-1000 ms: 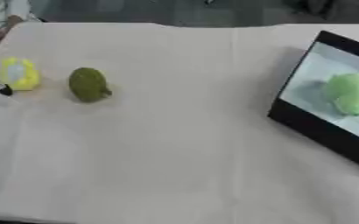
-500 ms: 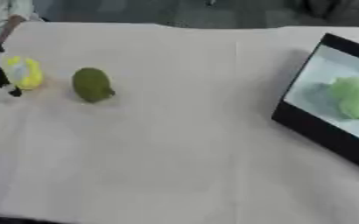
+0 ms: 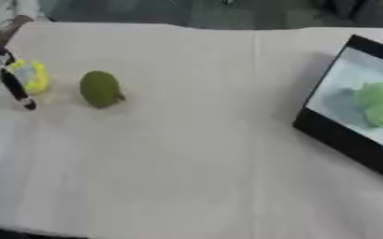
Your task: Pick up the objects with one hand, pass them to the other hand, and then place them into the box on the other side of the table.
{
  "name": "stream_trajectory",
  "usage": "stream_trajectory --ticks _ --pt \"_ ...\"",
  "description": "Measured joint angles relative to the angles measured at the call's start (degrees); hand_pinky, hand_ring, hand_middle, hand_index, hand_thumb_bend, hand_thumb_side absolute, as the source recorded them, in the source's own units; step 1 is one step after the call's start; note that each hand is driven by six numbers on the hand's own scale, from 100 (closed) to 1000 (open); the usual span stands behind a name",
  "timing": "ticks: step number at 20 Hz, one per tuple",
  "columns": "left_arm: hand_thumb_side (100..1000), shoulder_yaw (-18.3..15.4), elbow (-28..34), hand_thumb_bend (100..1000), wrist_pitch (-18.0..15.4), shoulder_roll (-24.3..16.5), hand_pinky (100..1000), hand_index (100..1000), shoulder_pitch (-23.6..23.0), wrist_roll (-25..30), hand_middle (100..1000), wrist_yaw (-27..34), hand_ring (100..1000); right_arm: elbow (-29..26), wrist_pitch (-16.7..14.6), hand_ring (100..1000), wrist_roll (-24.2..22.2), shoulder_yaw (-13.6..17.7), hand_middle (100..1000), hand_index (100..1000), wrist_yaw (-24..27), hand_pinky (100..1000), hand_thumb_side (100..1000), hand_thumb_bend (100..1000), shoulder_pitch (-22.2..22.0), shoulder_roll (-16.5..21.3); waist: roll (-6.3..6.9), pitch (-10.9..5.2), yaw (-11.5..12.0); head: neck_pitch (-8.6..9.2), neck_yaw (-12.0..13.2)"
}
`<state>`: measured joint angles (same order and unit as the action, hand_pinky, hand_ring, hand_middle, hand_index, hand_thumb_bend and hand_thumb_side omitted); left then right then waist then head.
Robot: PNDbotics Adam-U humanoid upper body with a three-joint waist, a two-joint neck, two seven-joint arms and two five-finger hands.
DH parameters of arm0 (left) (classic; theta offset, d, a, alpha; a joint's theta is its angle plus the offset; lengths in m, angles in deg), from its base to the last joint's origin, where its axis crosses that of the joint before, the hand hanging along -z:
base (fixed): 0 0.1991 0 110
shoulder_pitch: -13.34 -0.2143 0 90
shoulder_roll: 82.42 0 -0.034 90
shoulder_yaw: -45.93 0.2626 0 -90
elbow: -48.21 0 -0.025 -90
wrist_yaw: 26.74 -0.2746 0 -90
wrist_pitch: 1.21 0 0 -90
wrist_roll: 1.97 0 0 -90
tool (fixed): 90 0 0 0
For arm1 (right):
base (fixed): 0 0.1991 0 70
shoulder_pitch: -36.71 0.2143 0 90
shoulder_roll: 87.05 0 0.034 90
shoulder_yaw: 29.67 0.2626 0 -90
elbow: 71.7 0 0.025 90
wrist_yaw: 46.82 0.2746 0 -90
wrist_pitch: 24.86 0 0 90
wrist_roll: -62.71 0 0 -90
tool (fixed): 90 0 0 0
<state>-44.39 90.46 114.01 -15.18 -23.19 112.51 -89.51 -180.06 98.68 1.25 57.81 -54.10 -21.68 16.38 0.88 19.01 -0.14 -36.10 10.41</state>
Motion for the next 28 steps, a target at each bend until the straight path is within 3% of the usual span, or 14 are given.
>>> stream_trajectory --ticks 6,10,17,22,28 --pt "148 -0.5 -1.1 448 0.4 0.0 923 858 0.1 -2.2 798 2.7 896 0.3 -0.2 784 0.5 0.0 737 678 0.6 751 292 166 -0.2 -0.4 -0.29 0.34 -0.2 0.0 0.6" --pt "139 -0.7 -1.1 370 1.0 -0.1 893 823 0.2 -3.0 740 3.2 851 0.3 -0.3 783 0.7 -0.1 736 678 0.9 751 291 165 -0.2 -0.4 -0.29 0.5 -0.6 0.0 1.1" --pt "100 -0.7 -1.4 356 1.6 -0.1 732 621 0.2 -5.6 490 2.4 638 0.3 -0.5 783 1.0 -0.1 736 678 1.0 751 292 159 -0.2 -0.5 -0.29 0.52 -0.9 0.01 1.6" --pt "100 -0.7 -0.9 310 1.4 -0.1 677 520 0.1 -8.8 406 2.7 556 0.3 -0.6 784 1.1 -0.1 737 678 1.0 751 293 155 -0.3 -0.6 -0.29 0.52 -0.9 0.01 1.1" --pt "100 0.4 2.5 293 -0.2 -0.1 656 471 0.3 -8.8 362 5.3 528 0.5 -0.8 784 1.2 0.0 737 679 1.0 752 293 151 -0.4 -0.6 -0.29 0.52 -0.6 0.01 0.0"
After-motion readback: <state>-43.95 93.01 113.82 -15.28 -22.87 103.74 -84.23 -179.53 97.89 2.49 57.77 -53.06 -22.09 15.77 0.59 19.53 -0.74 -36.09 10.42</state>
